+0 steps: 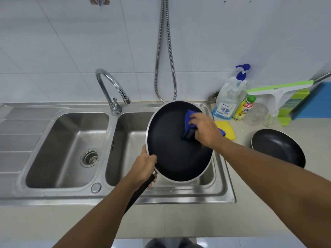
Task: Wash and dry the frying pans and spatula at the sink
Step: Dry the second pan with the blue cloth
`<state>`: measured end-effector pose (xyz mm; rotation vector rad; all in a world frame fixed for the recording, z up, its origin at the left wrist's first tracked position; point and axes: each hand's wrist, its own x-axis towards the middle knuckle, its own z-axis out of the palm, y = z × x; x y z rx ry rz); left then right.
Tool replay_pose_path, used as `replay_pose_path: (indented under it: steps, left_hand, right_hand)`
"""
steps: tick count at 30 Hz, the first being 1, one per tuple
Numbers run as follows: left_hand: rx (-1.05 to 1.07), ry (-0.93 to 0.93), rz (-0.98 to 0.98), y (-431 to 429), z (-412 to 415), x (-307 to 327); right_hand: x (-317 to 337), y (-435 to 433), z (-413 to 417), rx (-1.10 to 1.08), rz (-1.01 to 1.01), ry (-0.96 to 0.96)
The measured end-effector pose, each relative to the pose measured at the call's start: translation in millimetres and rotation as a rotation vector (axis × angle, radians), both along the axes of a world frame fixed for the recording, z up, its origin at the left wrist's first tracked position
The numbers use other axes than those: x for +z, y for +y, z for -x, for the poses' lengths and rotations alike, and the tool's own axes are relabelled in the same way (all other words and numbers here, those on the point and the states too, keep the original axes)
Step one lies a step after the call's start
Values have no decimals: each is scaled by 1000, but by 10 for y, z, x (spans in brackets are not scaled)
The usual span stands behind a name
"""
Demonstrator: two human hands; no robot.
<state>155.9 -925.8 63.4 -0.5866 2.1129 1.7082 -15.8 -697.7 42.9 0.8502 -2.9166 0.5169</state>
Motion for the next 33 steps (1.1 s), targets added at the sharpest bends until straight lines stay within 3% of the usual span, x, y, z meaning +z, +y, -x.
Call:
replay_pose_path:
  steps: [3,5,8,10,14,19,23,30,33]
  left_hand:
    - [18,7,-2,89,91,20]
    - [34,25,-18,104,186,9]
    - [121,-6,-71,71,295,-42]
    - [191,-32,-103,43,295,-87]
    - [215,-44,-99,99,156,-172]
    - [286,-76,-149,374,47,-293]
    - [366,-92,-221,597,23,-338]
    - [431,-45,-347,923,-84,-216]
    - [430,-49,-407,1094,-142,-109]
  right_hand:
    - [149,-381,-107,9,188,-89]
    - [89,-539,-304,164,268,-116]
    - [-126,-449,-663,389,208,-229]
    - [-214,-183,-758,388,96,-317]
    - [-210,408,-675,140,-193,-292]
    - [-218,942,-700,-379,-275,-217]
    - [-513,1219,-952,-426,-459,-429]
    - [-572,1434,-857,-377,-287,-590]
    - [-327,1273,-1001,-535,221,-396]
